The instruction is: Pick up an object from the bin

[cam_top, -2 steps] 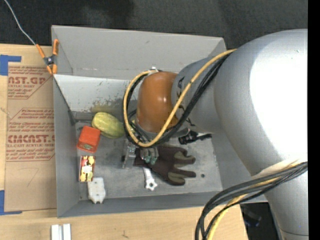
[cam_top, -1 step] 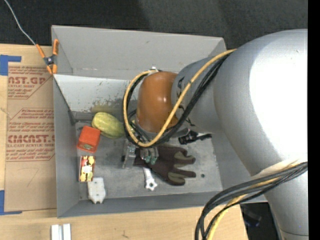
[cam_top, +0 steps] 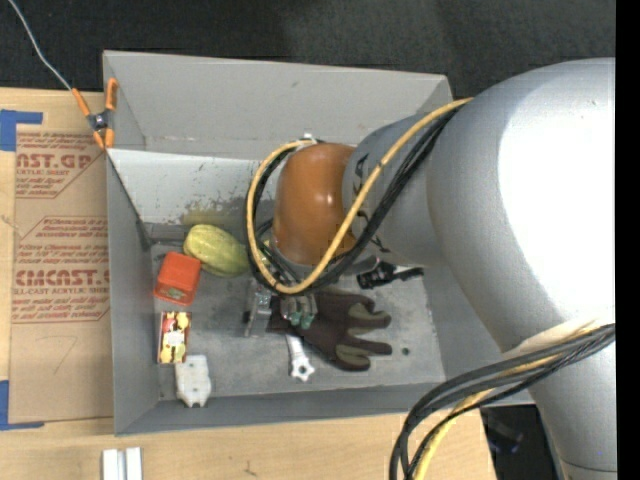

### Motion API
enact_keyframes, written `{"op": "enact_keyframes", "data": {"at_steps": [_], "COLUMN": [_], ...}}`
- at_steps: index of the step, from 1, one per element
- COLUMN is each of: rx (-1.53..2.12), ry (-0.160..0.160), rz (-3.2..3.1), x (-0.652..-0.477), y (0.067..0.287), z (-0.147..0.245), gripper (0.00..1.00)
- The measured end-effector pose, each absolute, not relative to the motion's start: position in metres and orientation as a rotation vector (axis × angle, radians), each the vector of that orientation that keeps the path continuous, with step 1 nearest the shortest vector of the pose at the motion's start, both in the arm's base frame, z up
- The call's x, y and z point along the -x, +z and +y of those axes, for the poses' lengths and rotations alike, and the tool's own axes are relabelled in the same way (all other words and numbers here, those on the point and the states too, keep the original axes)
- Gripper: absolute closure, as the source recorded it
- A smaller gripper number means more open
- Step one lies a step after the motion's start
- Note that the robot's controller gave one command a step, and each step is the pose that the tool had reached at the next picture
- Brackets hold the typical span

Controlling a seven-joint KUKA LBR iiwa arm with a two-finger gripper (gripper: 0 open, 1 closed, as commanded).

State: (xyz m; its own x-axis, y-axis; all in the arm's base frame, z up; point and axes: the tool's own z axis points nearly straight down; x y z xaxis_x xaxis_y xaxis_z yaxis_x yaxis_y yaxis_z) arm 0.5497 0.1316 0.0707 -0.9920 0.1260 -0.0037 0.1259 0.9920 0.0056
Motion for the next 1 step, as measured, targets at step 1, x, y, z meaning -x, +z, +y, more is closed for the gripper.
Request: {"op": "enact_keyframes", "data": {"at_steps": [1], "rx": [-0.198], "ry": [0.008], "rz": [3.131], "x": [-0.5497], "y": [0.0707], "z": [0.1316], "gripper": [1.00]}}
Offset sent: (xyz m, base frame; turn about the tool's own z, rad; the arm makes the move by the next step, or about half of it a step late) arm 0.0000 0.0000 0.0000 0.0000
